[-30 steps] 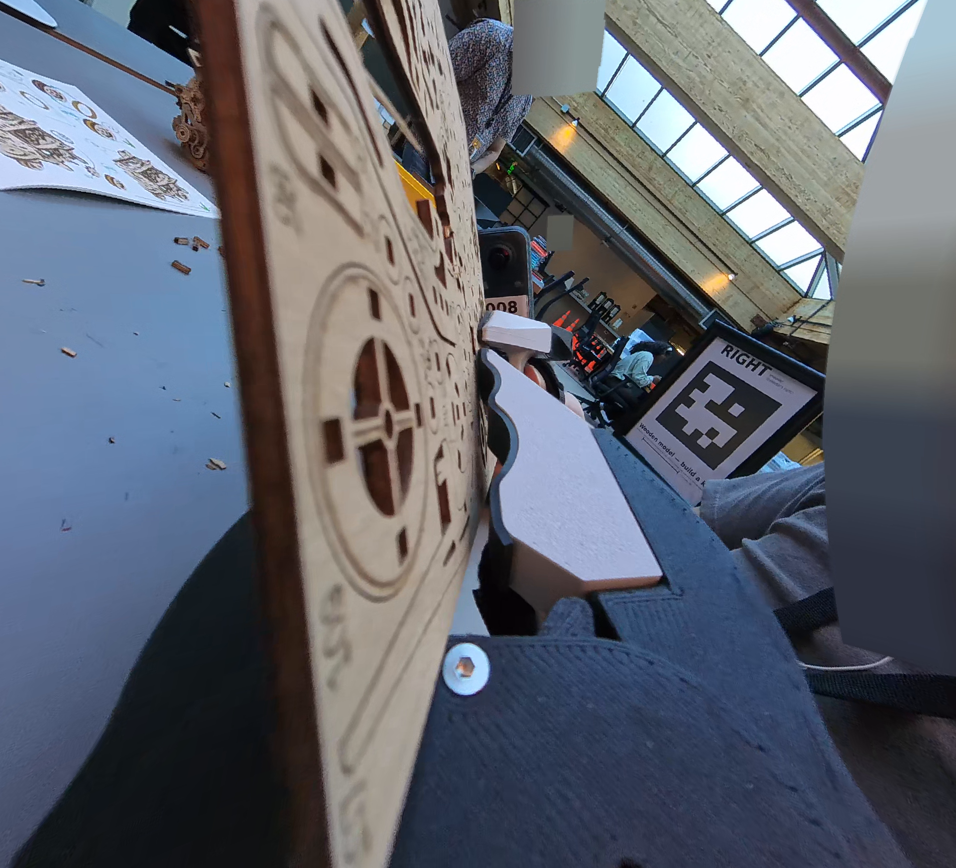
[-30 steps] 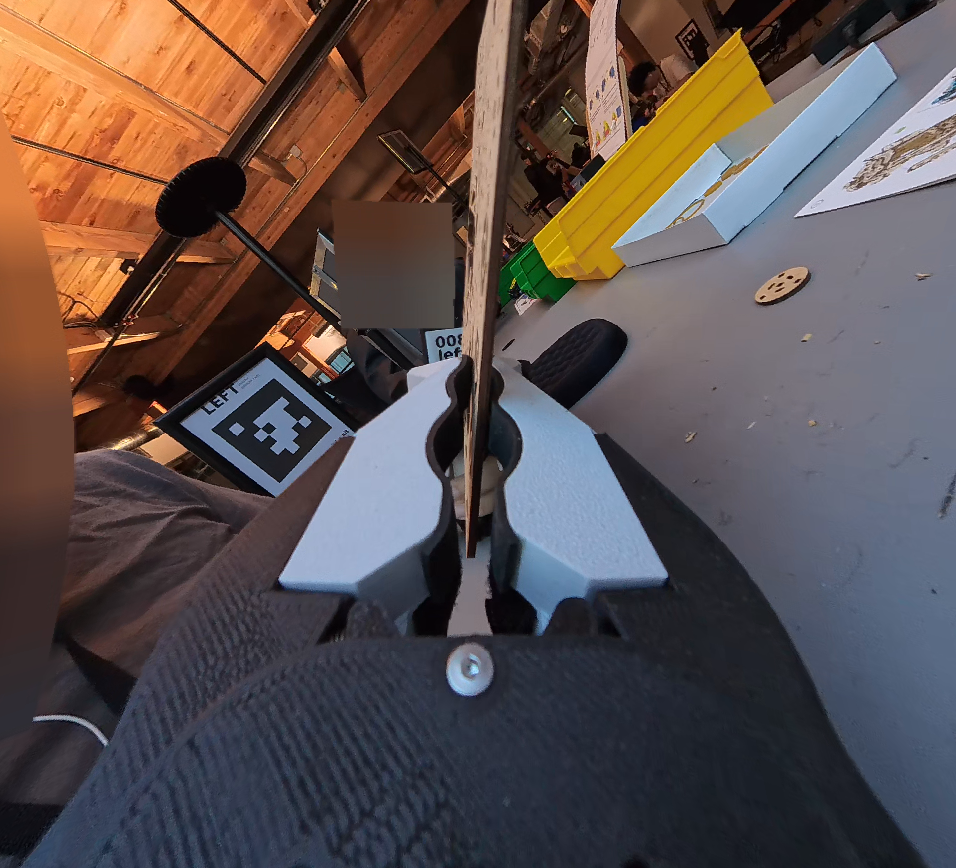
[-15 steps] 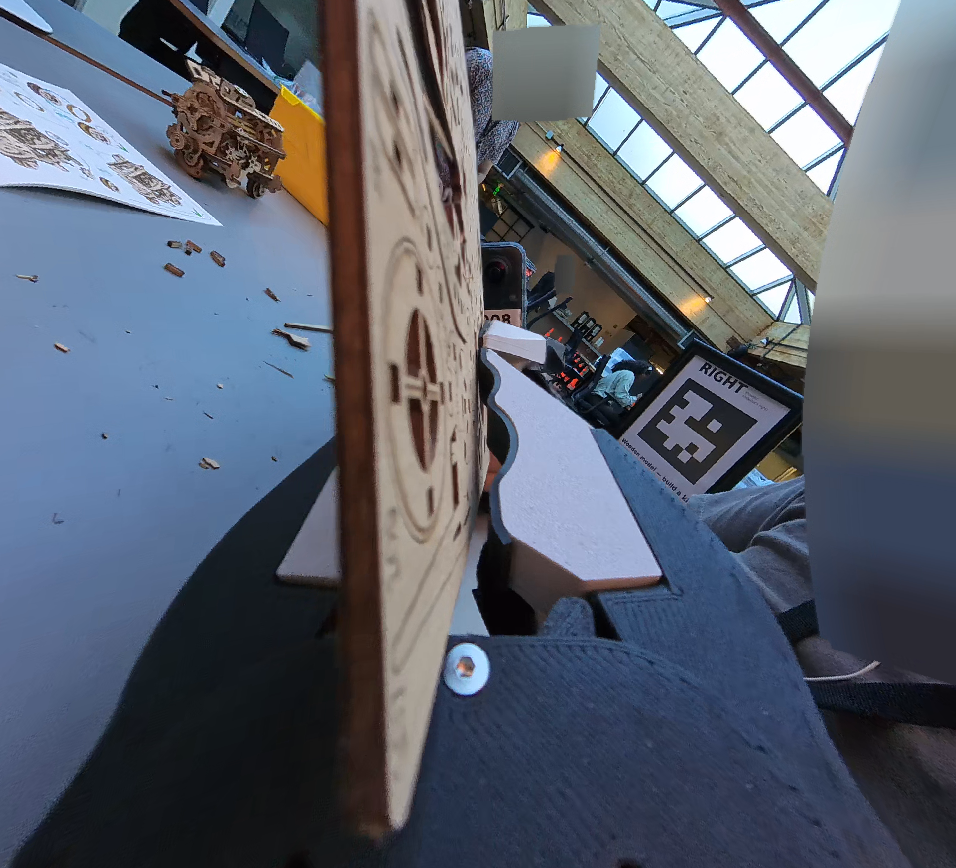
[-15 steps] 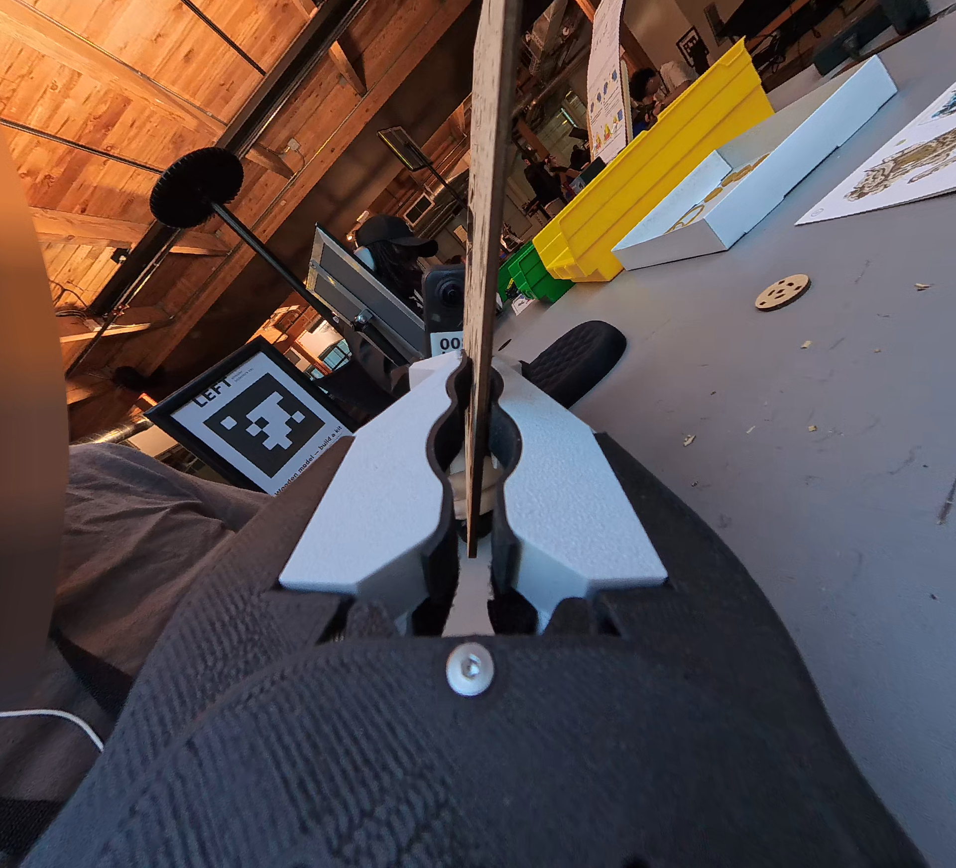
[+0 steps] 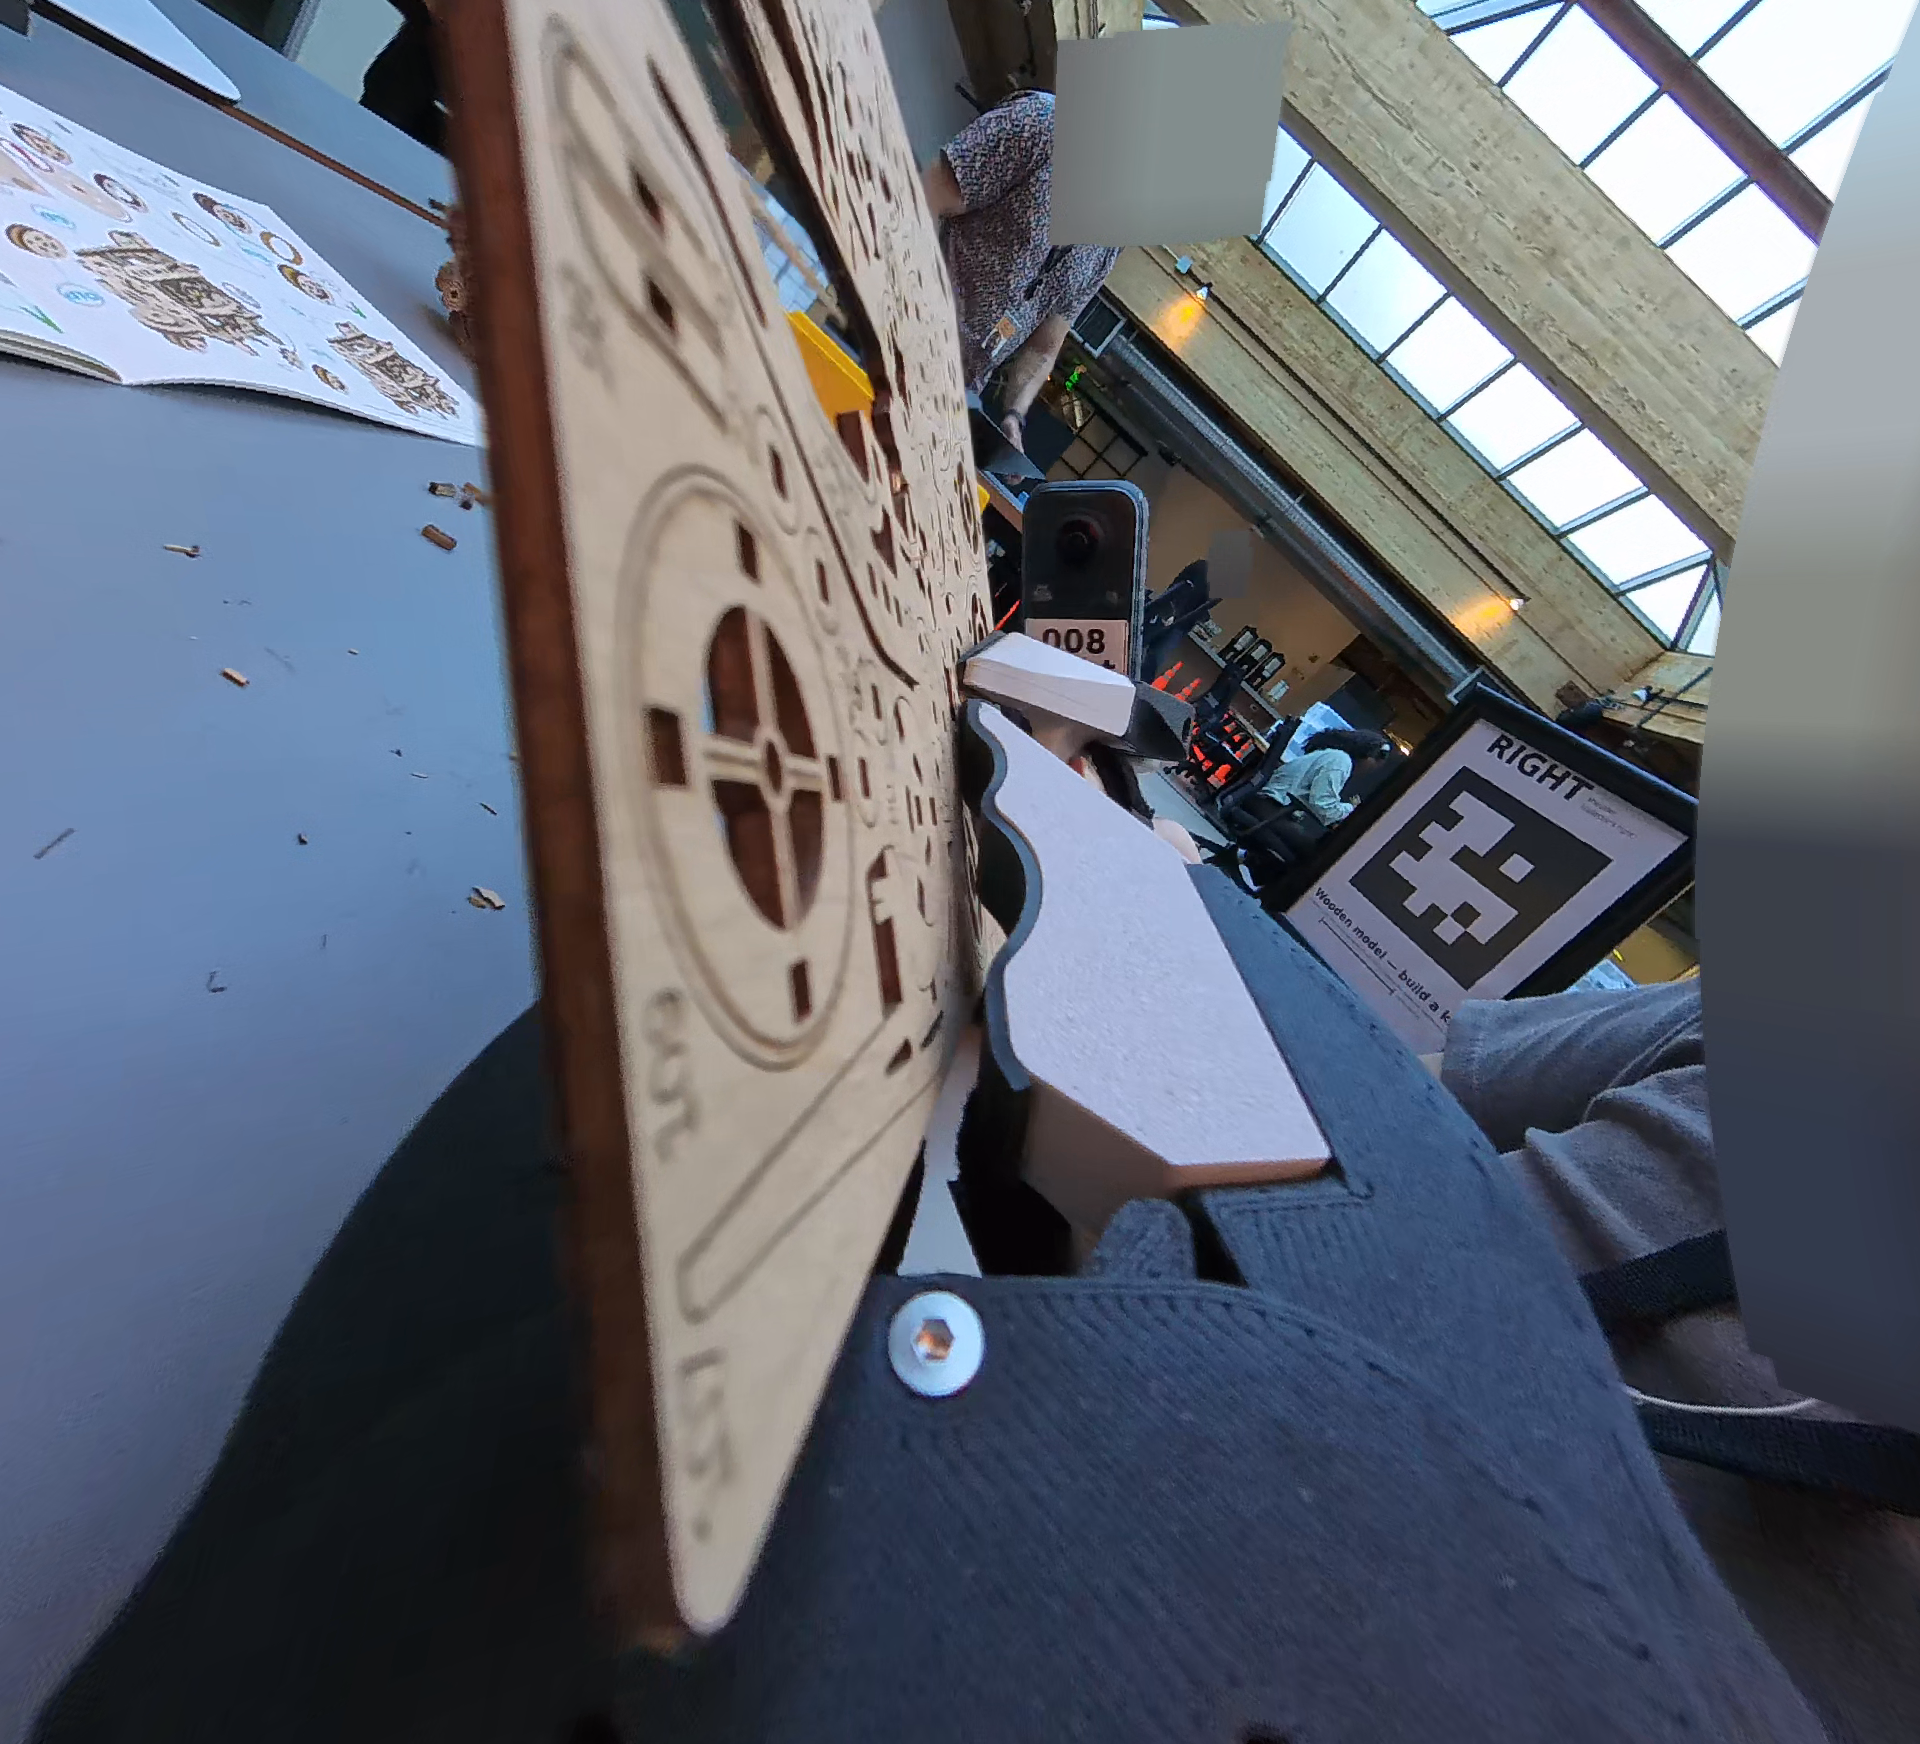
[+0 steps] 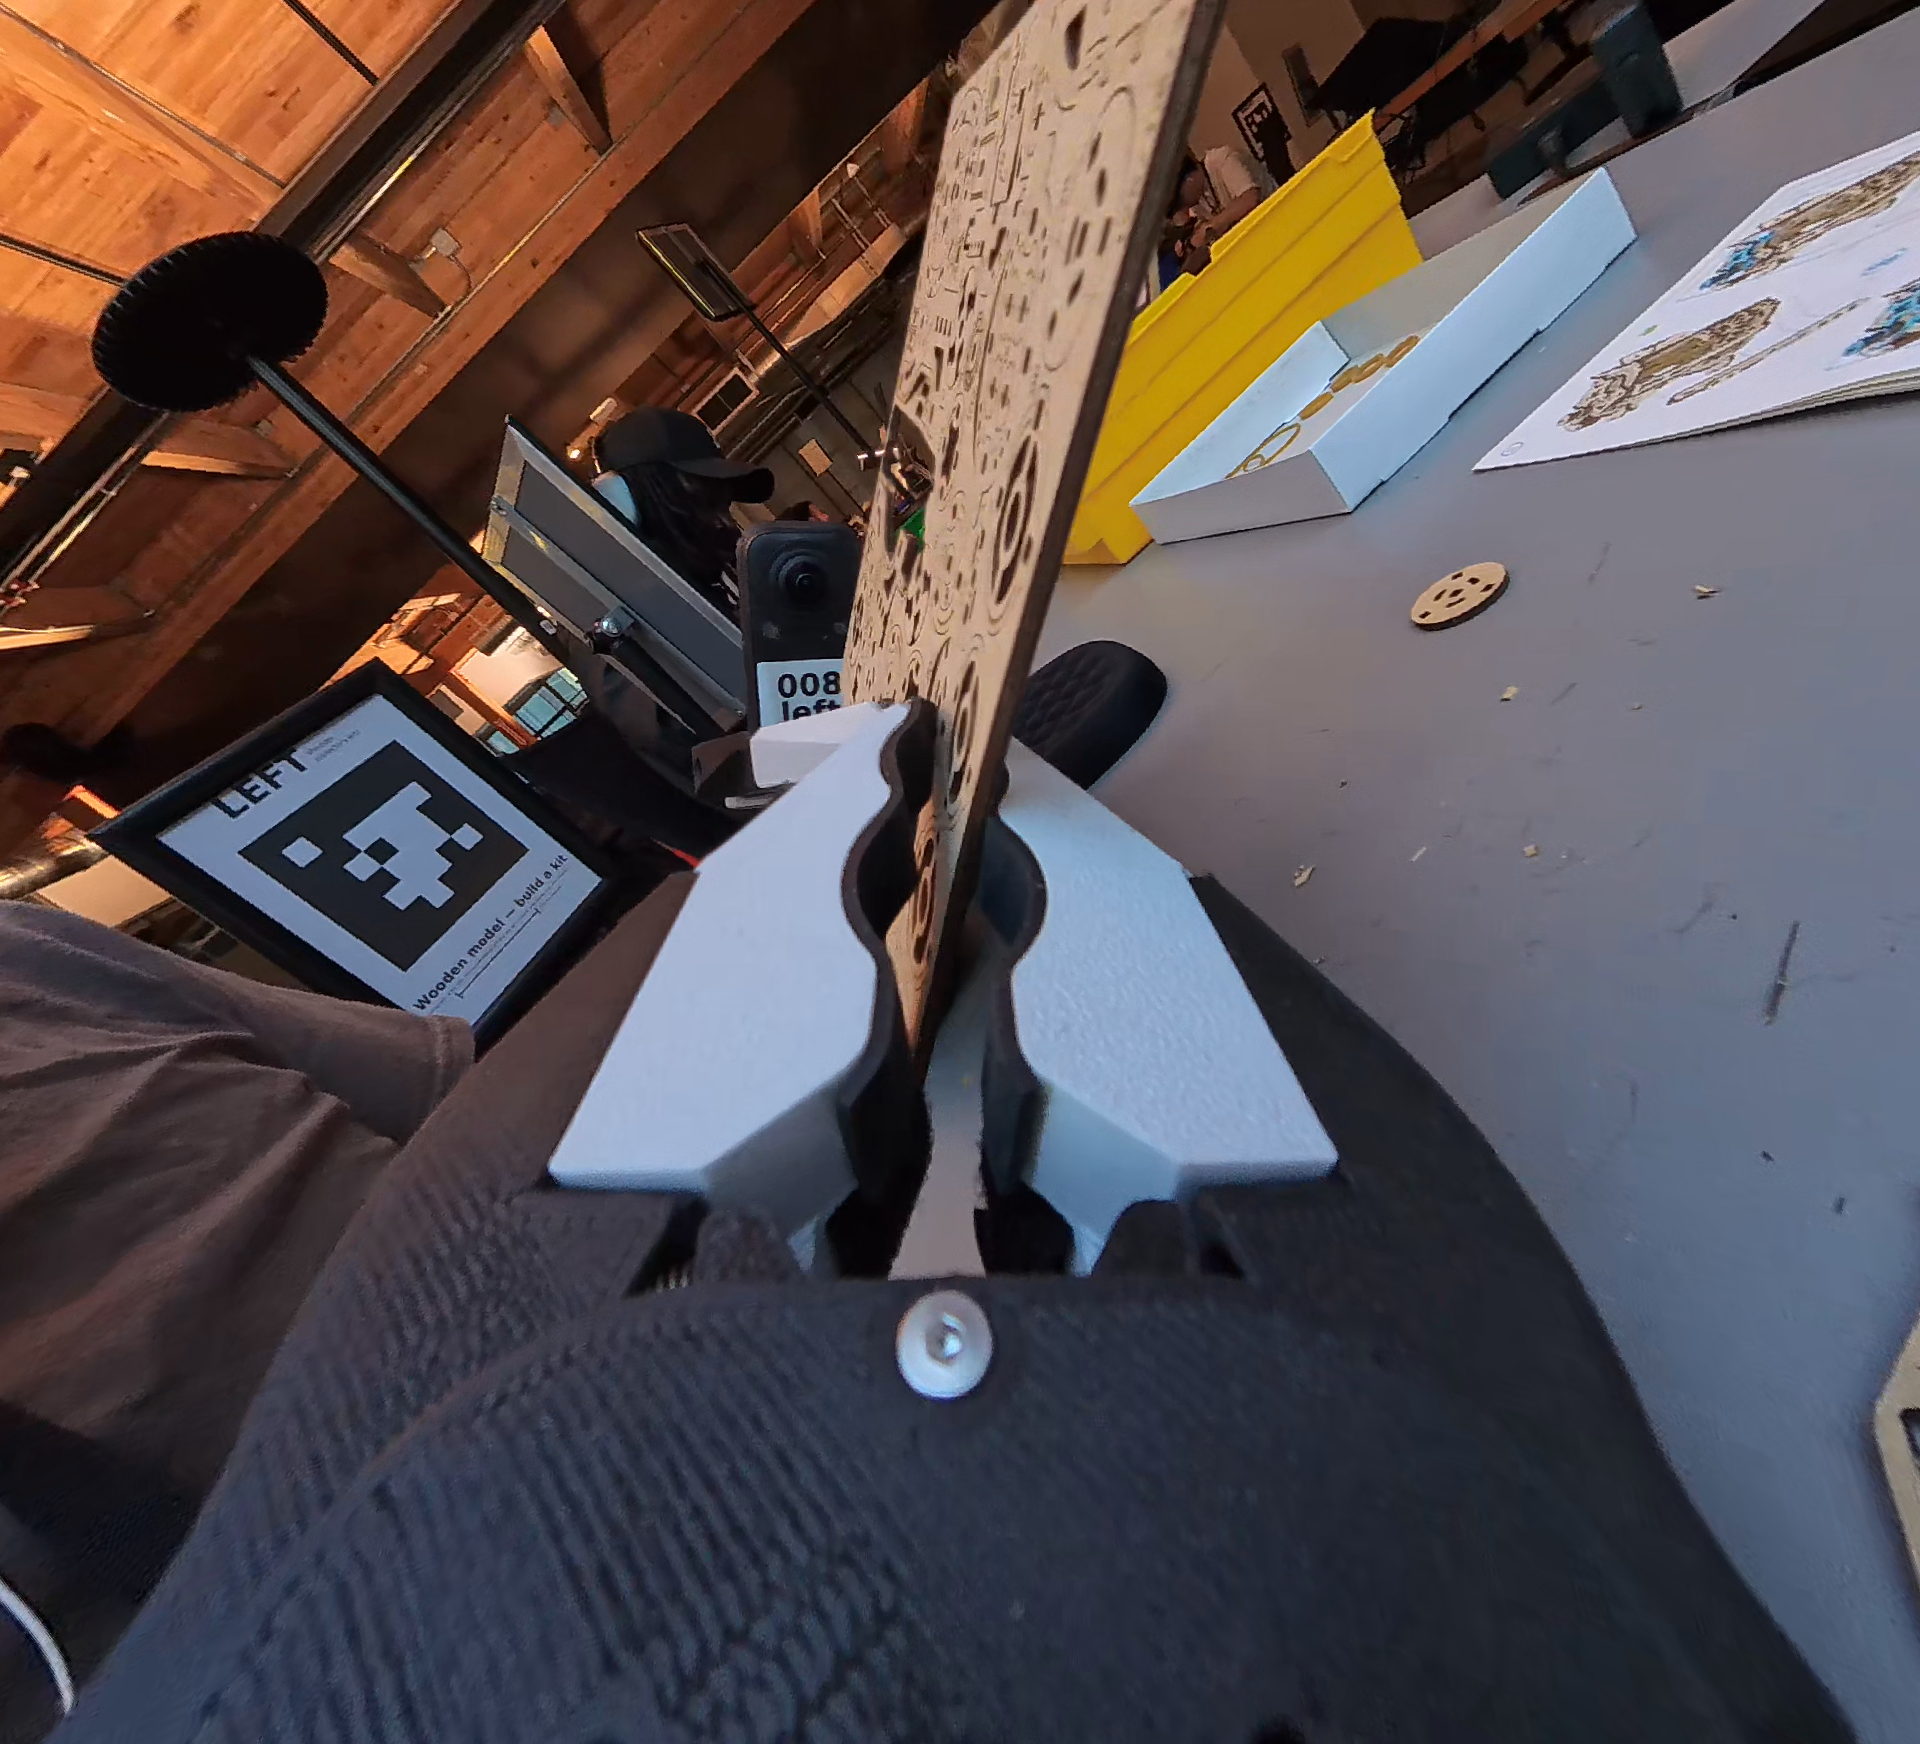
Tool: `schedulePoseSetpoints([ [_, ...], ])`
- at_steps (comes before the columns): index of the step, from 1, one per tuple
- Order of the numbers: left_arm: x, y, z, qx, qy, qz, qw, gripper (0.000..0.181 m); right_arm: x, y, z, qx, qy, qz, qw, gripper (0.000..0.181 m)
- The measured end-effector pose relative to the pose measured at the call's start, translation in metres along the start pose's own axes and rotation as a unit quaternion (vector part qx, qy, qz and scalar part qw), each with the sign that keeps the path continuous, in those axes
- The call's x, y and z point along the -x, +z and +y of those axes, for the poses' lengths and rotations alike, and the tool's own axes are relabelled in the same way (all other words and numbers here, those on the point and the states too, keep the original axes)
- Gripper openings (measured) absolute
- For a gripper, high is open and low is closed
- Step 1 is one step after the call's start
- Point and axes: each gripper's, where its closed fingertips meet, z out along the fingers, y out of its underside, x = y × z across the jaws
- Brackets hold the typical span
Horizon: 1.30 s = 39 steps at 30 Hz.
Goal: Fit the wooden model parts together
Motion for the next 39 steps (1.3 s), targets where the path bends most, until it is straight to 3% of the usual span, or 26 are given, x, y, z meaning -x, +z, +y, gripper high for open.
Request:
schedulePoseSetpoints([
  [17,0.006,0.000,0.002,0.006,0.004,-0.025,1.000,0.000,-0.007,0.001,0.001,0.001,-0.020,0.031,0.999,0.002],
  [25,0.008,0.001,0.002,0.009,0.006,-0.031,0.999,0.000,-0.009,0.000,0.002,0.004,0.013,0.027,1.000,0.004],
  [29,0.000,0.001,0.000,0.004,-0.004,0.005,1.000,0.002,0.000,-0.002,-0.003,-0.010,-0.008,0.008,1.000,0.012],
  [31,0.005,-0.003,-0.003,0.002,-0.024,0.000,1.000,0.001,0.002,-0.011,-0.009,-0.029,-0.014,0.010,0.999,0.037],
  [34,0.012,-0.013,-0.006,0.015,-0.065,0.001,0.998,0.001,0.004,-0.035,-0.022,-0.049,-0.077,0.041,0.995,0.043],
  [36,0.015,-0.017,-0.003,0.043,-0.084,0.000,0.995,0.001,0.017,-0.041,-0.019,-0.001,-0.211,0.052,0.976,0.048],
  [39,0.019,-0.017,0.000,0.080,-0.114,-0.005,0.990,0.001,0.028,-0.040,-0.004,0.094,-0.453,0.064,0.884,0.056],
])
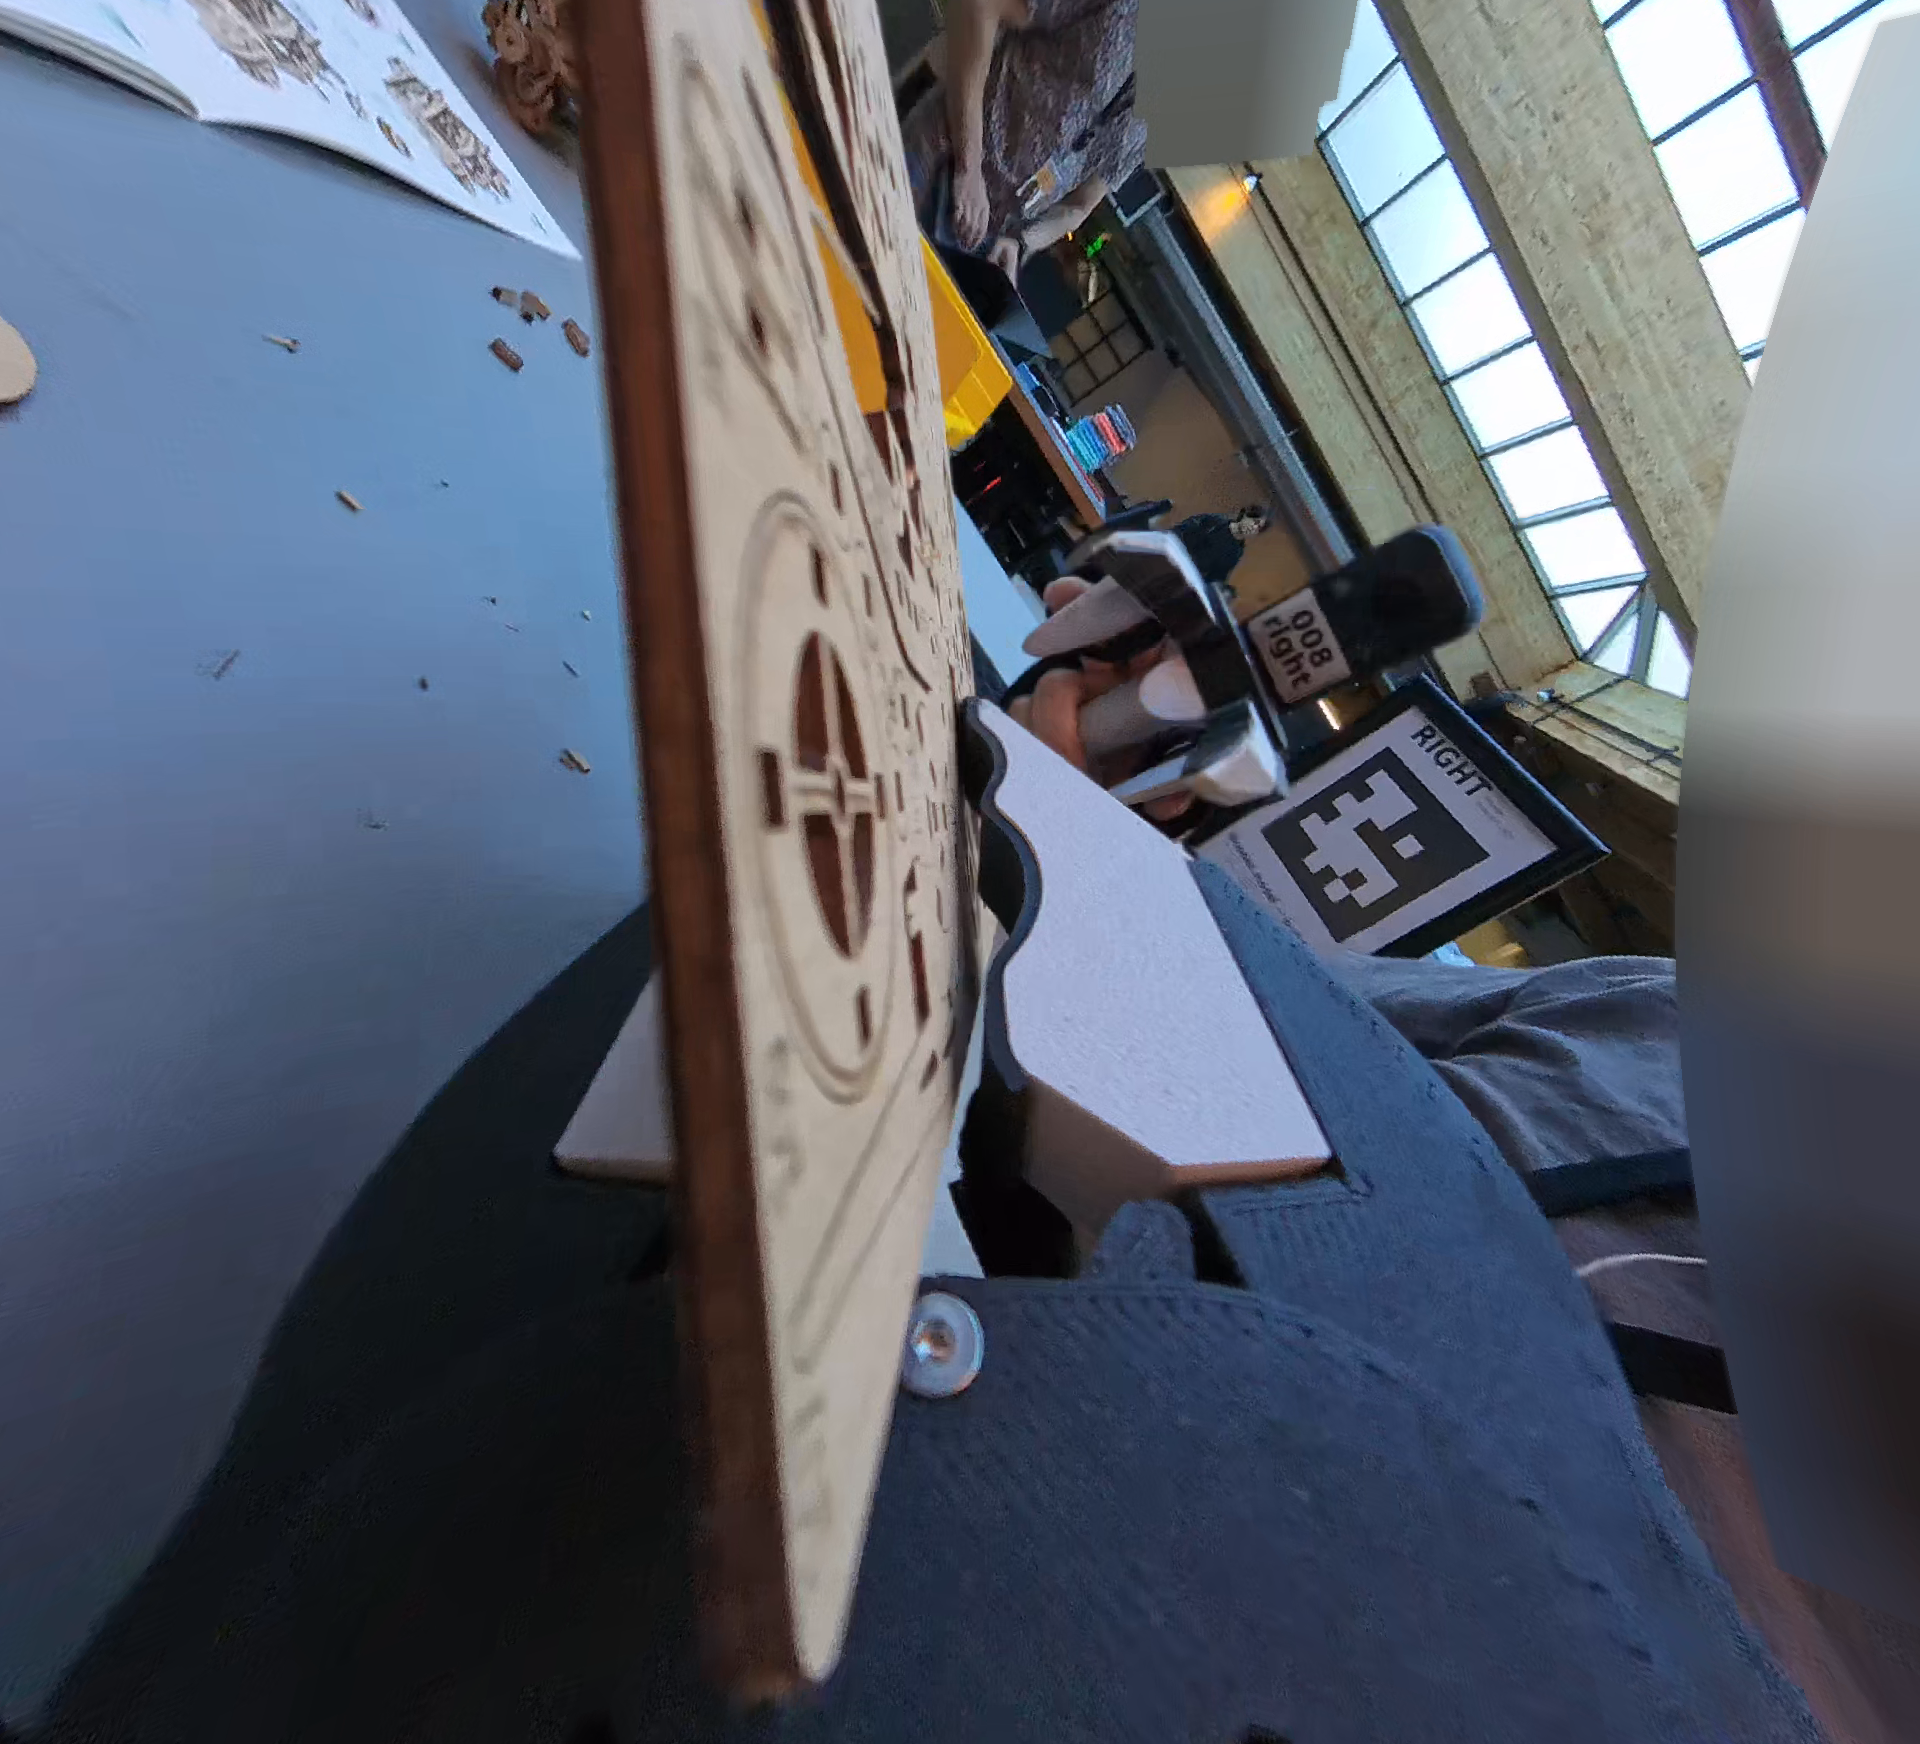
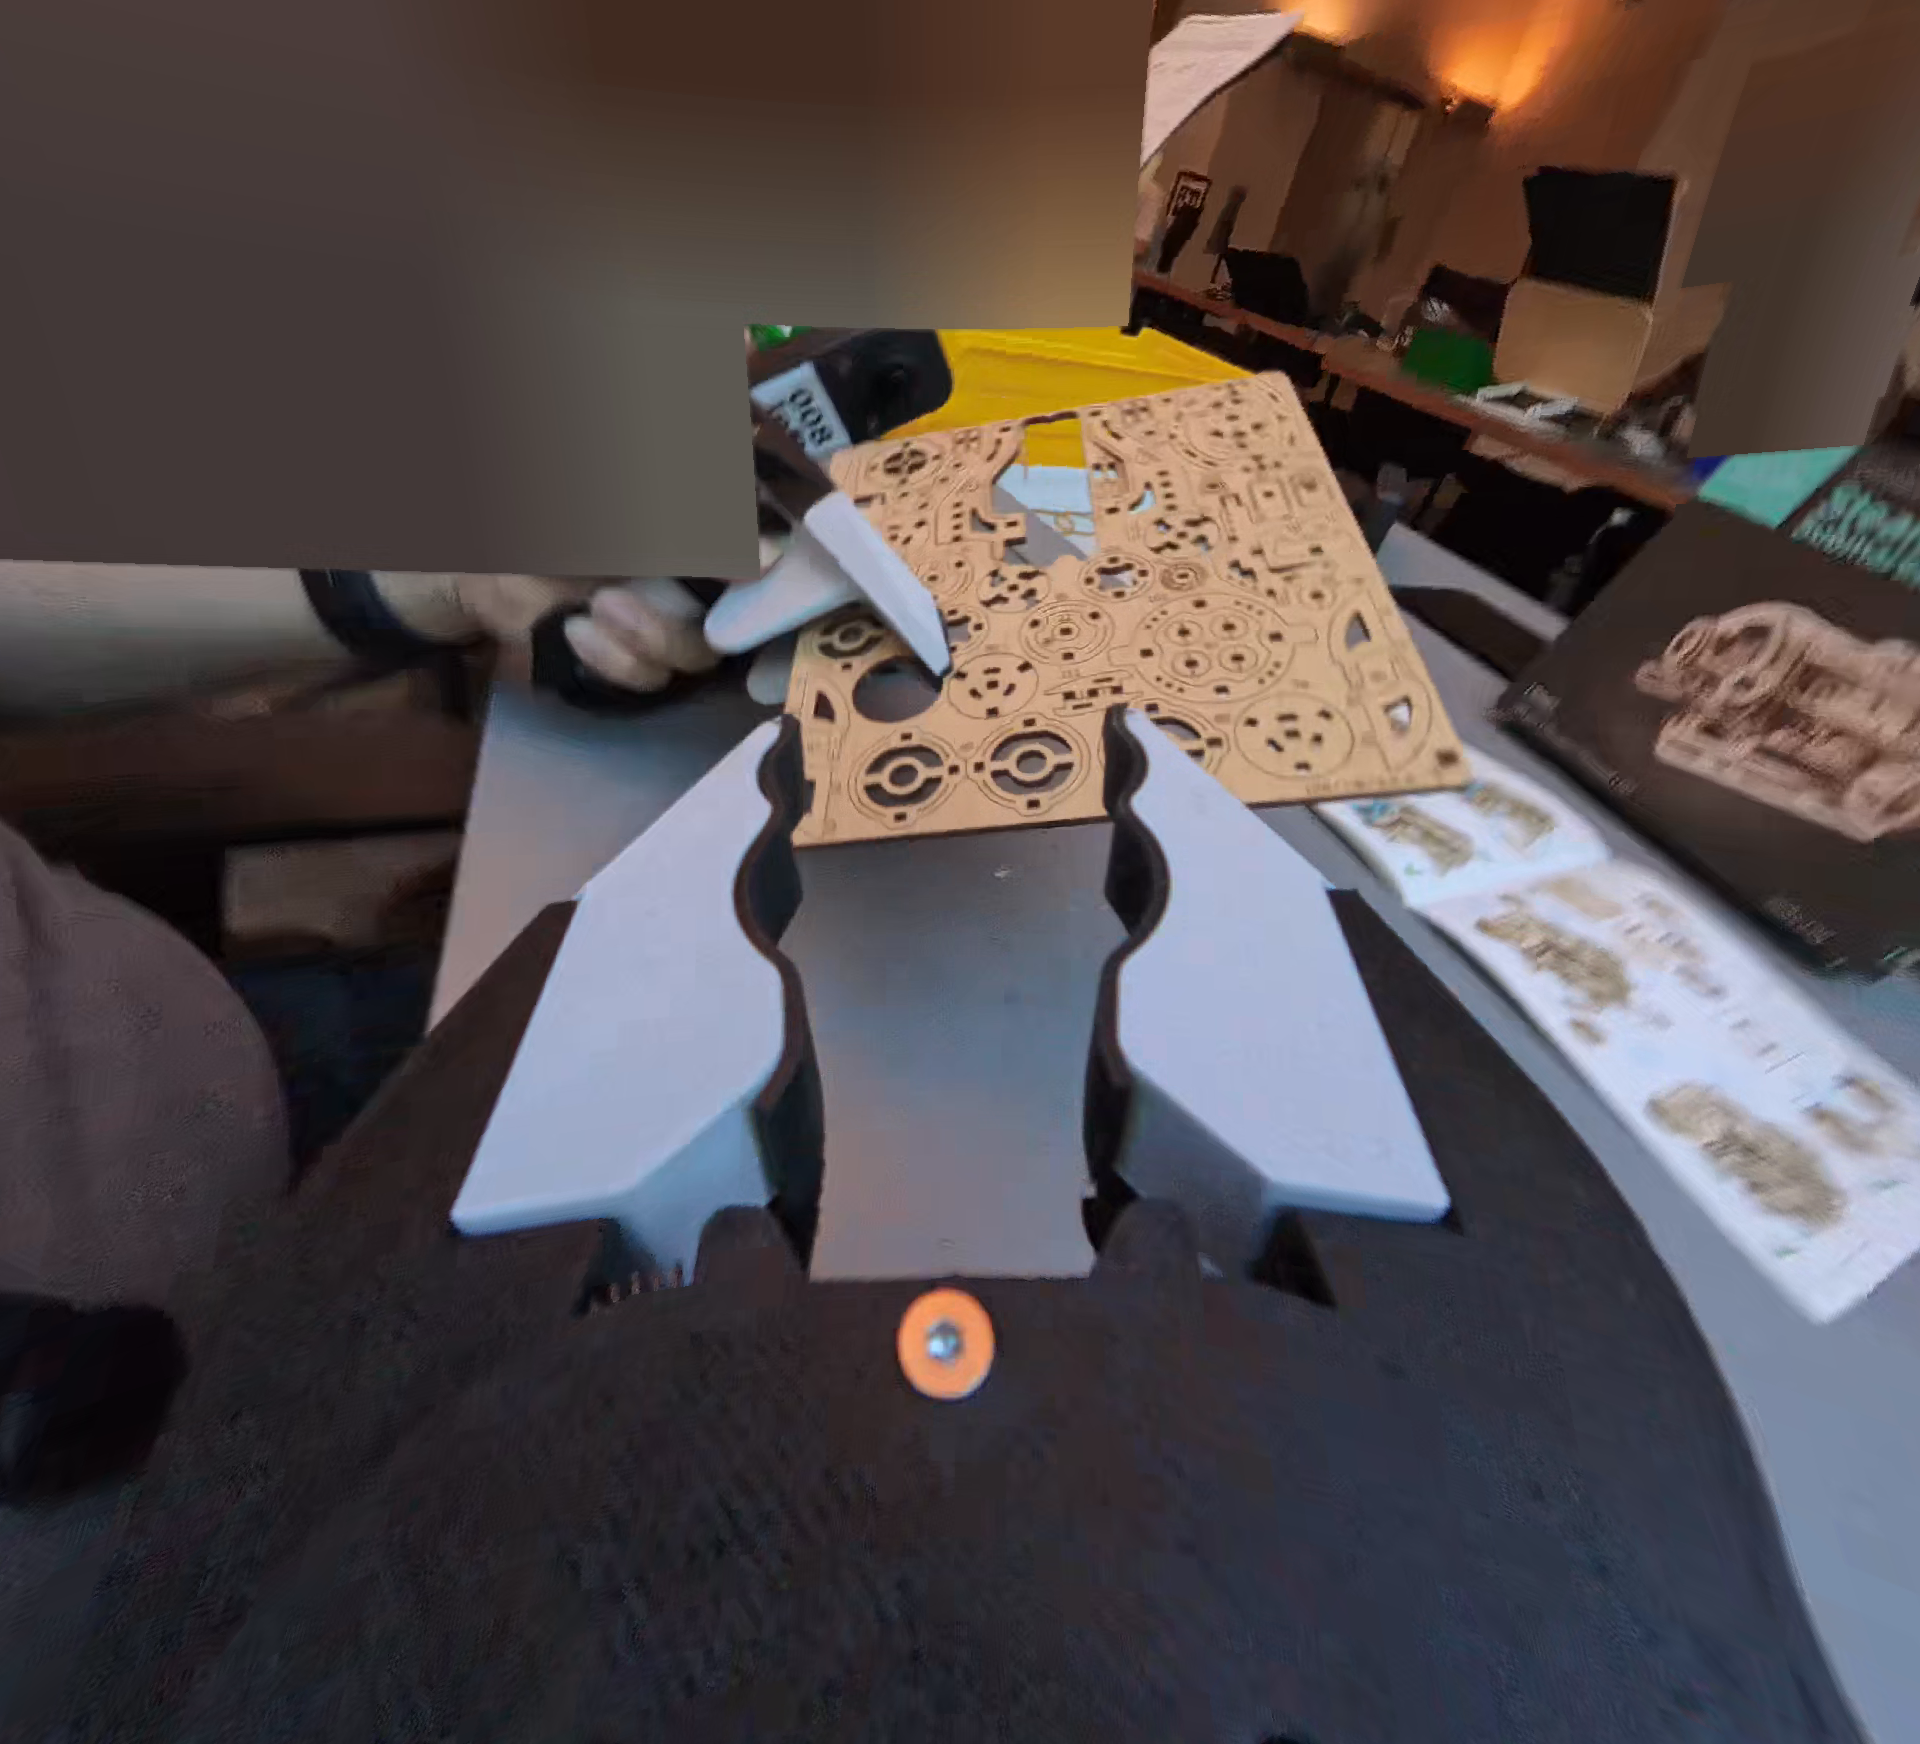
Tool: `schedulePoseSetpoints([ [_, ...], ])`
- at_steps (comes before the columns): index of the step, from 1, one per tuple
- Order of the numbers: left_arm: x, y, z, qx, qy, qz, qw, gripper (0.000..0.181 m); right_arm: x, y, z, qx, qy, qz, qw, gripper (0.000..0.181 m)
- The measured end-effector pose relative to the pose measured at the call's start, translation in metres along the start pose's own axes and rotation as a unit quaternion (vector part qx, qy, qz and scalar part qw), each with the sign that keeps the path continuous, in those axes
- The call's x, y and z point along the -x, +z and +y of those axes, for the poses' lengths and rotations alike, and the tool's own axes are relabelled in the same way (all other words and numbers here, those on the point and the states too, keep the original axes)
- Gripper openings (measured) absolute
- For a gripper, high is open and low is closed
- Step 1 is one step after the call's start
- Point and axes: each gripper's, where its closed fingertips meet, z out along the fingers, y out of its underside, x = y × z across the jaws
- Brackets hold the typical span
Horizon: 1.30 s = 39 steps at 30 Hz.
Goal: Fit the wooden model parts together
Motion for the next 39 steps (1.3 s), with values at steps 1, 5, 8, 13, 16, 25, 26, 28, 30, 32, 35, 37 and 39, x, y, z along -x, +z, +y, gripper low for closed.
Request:
schedulePoseSetpoints([
  [1,-0.002,0.000,0.000,0.007,-0.016,0.010,1.000,0.001,0.004,0.002,0.003,0.029,-0.074,-0.004,0.997,0.057],
  [5,0.000,-0.002,0.004,0.040,-0.044,0.007,0.998,0.000,0.007,0.019,0.018,0.124,-0.314,0.008,0.941,0.070],
  [8,-0.004,0.000,0.011,0.067,-0.071,0.016,0.995,0.000,0.015,0.033,0.036,0.157,-0.416,-0.019,0.895,0.067],
  [13,-0.011,-0.004,0.008,0.061,-0.060,0.032,0.996,0.000,0.016,0.042,0.034,0.155,-0.383,-0.025,0.910,0.052],
  [16,-0.020,-0.014,0.000,0.053,-0.016,0.047,0.997,0.001,0.015,0.031,0.015,0.110,-0.303,-0.006,0.947,0.053],
  [25,-0.034,-0.018,-0.029,-0.009,0.094,0.026,0.995,0.001,-0.039,0.021,-0.012,-0.107,0.372,0.002,0.922,0.055],
  [26,-0.038,-0.016,-0.030,-0.016,0.100,0.035,0.994,0.001,-0.042,0.024,-0.010,-0.115,0.394,0.001,0.912,0.054],
  [28,-0.044,-0.013,-0.029,-0.023,0.112,0.042,0.993,0.000,-0.035,0.031,-0.017,-0.127,0.413,-0.042,0.901,0.047],
  [30,-0.045,-0.010,-0.026,-0.025,0.126,0.037,0.991,0.001,-0.024,0.039,-0.022,-0.116,0.423,-0.090,0.894,0.027],
  [32,-0.047,-0.008,-0.022,-0.026,0.136,0.037,0.990,0.001,-0.022,0.041,-0.025,-0.108,0.414,-0.115,0.896,0.004],
  [35,-0.046,-0.007,-0.011,-0.003,0.103,0.037,0.994,0.025,-0.033,0.039,-0.031,-0.103,0.472,-0.162,0.860,0.000],
  [37,-0.050,-0.009,0.013,0.060,0.048,0.052,0.996,0.037,-0.047,0.038,-0.032,-0.078,0.467,-0.178,0.863,0.000],
  [39,-0.059,-0.019,0.039,0.117,0.026,0.063,0.991,0.031,-0.066,0.037,-0.032,-0.039,0.461,-0.178,0.869,0.000],
])
